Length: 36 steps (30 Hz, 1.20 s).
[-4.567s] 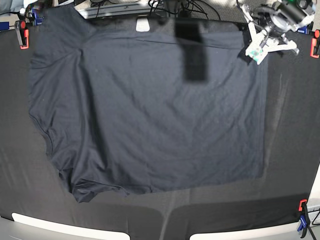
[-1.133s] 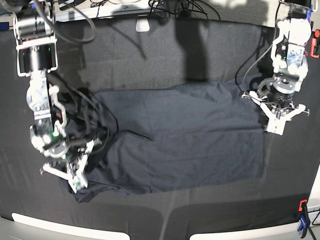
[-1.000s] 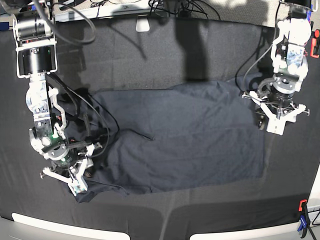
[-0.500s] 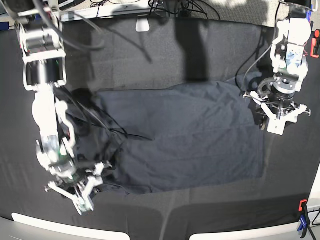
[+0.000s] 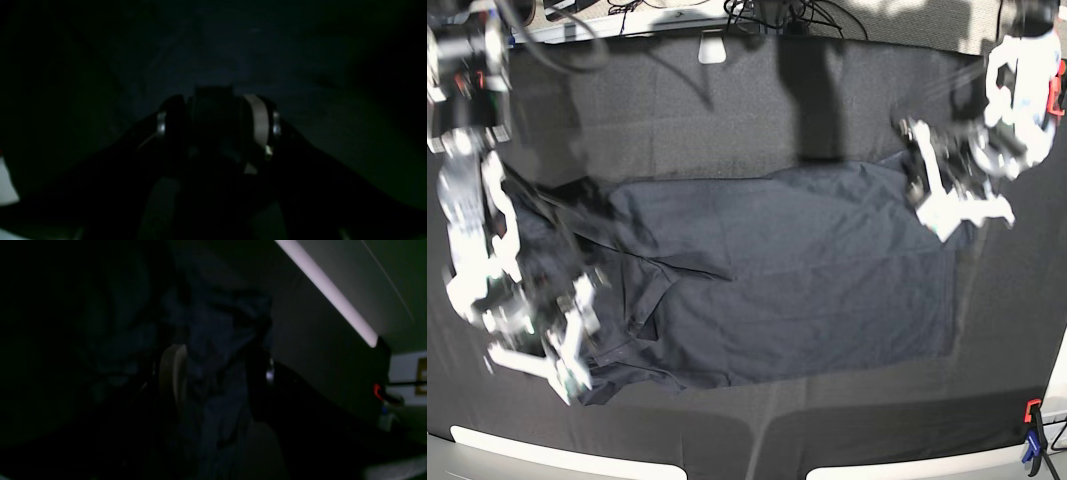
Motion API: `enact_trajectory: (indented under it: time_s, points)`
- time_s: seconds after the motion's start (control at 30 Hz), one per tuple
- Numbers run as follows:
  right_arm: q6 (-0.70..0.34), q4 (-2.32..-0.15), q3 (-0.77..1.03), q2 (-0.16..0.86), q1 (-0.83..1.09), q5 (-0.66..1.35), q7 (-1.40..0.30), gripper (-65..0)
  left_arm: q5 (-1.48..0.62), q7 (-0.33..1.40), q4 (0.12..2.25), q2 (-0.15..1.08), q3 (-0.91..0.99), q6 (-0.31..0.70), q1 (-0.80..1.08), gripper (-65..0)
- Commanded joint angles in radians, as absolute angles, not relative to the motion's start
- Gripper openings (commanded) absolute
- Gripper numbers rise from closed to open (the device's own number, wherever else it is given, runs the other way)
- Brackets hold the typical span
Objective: Layout the t-shirt on the table in an organized manner, then fold the t-shirt properly
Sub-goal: 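Pull the grasped shirt edge toward the collar end with both grippers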
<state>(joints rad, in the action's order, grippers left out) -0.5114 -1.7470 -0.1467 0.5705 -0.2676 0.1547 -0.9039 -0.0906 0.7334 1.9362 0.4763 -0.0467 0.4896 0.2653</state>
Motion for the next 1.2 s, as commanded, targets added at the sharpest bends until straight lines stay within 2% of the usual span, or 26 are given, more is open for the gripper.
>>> enact_trajectory:
  time_s: [0.0, 0.13, 0.23, 0.33, 0.57, 0.7, 0.77, 1.13, 1.17]
  points:
    - [-0.517, -1.781, -0.137, 0.590, -0.271, 0.157, -0.890, -37.2, -0.091, 0.710, 1.993, 0.492, -0.042, 0.484, 0.288, -39.8]
    - [-0.517, -1.829, -0.137, 0.598, -0.196, 0.157, -0.901, -37.2, -0.068, 0.672, 2.055, 0.499, -0.042, 0.482, 0.406, -39.8]
    - [-0.517, -1.857, -0.137, 0.598, -0.162, 0.157, -0.899, -37.2, 0.000, 0.670, 2.055, 0.500, -0.042, 0.404, 0.463, -39.8]
    - [-0.517, -1.874, -0.137, 0.598, -0.158, 0.157, -0.899, -37.2, 0.099, 0.635, 2.055, 0.499, -0.043, 0.341, 0.482, -39.8]
    - [-0.517, -1.877, -0.137, 0.598, -0.161, 0.157, -0.897, -37.2, 0.266, 0.574, 2.000, 0.499, -0.197, 0.321, 0.473, -42.0]
    - [-0.517, -1.877, -0.137, 0.598, -0.161, 0.157, -0.898, -37.2, 0.472, 0.617, 1.859, 0.499, -0.316, 0.147, 0.425, -42.0]
    - [-0.517, -1.877, -0.137, 0.598, -0.161, 0.157, -0.898, -37.2, 0.554, 0.643, 1.806, 0.500, -0.348, 0.091, 0.400, -42.0]
    - [-0.517, -1.877, -0.137, 0.598, -0.118, 0.173, -0.902, -37.2, 0.575, 0.627, 1.656, 0.499, -0.364, 0.074, 0.347, -42.1]
    - [-0.517, -1.877, -0.137, 0.598, -0.106, 0.173, -0.902, -37.2, 0.576, 0.624, 1.656, 0.499, -0.364, 0.074, 0.347, -43.6]
